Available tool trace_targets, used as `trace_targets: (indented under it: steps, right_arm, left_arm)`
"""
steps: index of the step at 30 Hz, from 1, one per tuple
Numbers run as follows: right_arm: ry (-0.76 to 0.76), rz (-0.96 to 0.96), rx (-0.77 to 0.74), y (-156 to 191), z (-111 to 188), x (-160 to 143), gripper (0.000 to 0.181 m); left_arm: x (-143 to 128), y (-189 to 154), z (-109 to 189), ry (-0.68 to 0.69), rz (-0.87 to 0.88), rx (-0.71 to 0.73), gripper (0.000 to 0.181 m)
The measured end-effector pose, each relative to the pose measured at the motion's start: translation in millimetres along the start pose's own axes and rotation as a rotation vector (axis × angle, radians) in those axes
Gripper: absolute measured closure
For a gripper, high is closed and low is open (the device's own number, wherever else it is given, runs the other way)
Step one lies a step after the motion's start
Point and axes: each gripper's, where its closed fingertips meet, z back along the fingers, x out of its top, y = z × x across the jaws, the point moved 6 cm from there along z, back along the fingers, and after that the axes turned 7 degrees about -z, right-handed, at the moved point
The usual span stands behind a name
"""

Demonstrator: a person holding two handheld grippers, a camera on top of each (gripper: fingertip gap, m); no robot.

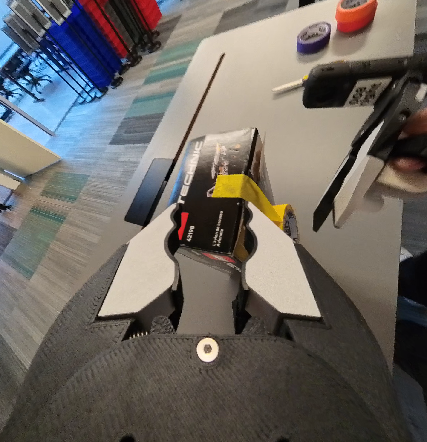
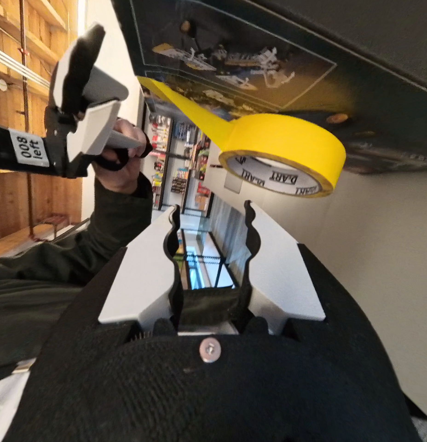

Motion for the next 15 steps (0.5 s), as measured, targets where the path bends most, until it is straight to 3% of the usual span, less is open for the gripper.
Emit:
trace_targets:
  steps: [4,7,9,12,13,15]
  right_arm:
    - [-0.098,0.091,-0.034,3,-3,1,0.131]
    - [-0.137,0.215,-0.075,7,20,-2,0.142]
    - [-0.237,0.405,-0.212,10,63,5,0.154]
    - [-0.415,0.811,-0.646,3,168,28,0.160]
    - [-0.405,0.843,-0.756,-8,203,36,0.160]
    - [-0.312,0.708,-0.885,-42,266,51,0.159]
  left_arm:
    - [3,4,29,-0.089,0.094,0.063,0.131]
    - [-17,-12,46,-0.115,0.217,0.077,0.133]
    - [-37,-28,54,-0.104,0.277,0.093,0.136]
    - [-59,-50,65,-0.097,0.378,0.125,0.140]
    - [-63,-56,68,-0.092,0.408,0.136,0.141]
    - [-65,-64,73,-0.074,0.441,0.170,0.142]
